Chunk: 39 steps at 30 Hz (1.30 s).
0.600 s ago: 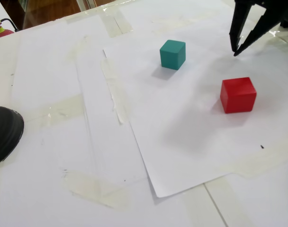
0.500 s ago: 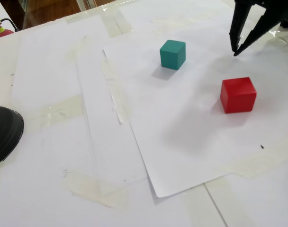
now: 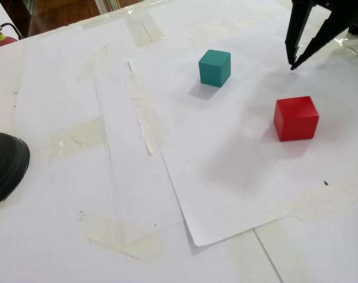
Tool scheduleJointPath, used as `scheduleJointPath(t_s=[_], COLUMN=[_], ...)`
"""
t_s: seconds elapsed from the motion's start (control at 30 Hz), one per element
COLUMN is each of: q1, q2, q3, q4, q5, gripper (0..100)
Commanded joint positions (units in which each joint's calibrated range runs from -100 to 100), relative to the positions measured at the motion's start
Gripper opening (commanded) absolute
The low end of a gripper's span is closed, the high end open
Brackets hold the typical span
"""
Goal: Put the red cube on the top of the blue cube.
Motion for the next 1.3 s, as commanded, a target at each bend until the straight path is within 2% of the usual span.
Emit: scheduleJointPath(t_s=[0.0,0.87,0.93,1.03,1.27], q1=[0.1,0.6,1.6,2.8,3.1], q2=[-0.5,-0.5,-0.5,-0.5,-0.5], q3=[0.8,0.8,0.8,0.8,-2.4], q4=[-0.3,-0.6,-0.7,-1.7,-2.9], q5=[0.2,0.5,0.1,-4.0,-3.9], gripper=[0,0,0,0,0])
